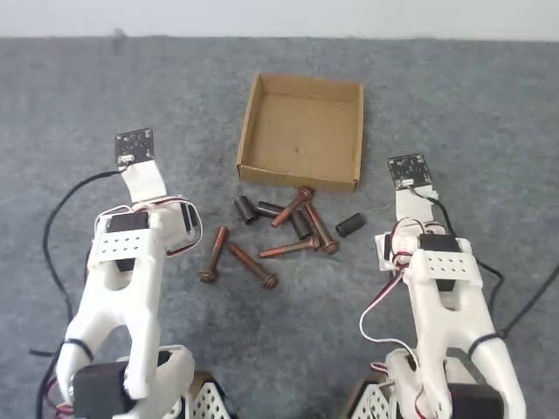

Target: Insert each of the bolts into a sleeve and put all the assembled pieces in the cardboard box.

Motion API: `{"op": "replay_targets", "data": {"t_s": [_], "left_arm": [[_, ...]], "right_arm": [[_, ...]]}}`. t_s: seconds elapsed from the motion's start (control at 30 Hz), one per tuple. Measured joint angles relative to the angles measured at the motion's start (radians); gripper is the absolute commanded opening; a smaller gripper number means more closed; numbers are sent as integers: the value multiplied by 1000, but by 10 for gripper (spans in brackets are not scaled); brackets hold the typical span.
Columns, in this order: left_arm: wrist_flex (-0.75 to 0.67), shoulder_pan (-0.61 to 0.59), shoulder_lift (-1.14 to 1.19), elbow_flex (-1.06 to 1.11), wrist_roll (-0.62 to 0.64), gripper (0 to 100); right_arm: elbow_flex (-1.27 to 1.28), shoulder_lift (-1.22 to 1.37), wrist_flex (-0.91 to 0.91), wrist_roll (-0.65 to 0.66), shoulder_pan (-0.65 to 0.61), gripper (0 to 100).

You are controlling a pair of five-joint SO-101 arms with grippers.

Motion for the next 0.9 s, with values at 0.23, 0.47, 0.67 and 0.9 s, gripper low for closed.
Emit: {"op": "replay_targets", "data": {"t_s": [0.23, 0.47, 0.67, 0.9], "left_arm": [[0, 0, 0, 0, -18, 145], [0, 0, 0, 0, -28, 145], [0, 0, 0, 0, -28, 145], [0, 0, 0, 0, -28, 145]], "right_arm": [[0, 84, 0, 11, -2, 169], [-5, 94, 0, 11, -2, 141], [-5, 94, 20, 11, -2, 143], [-83, 212, 52, 11, -5, 140]]}}
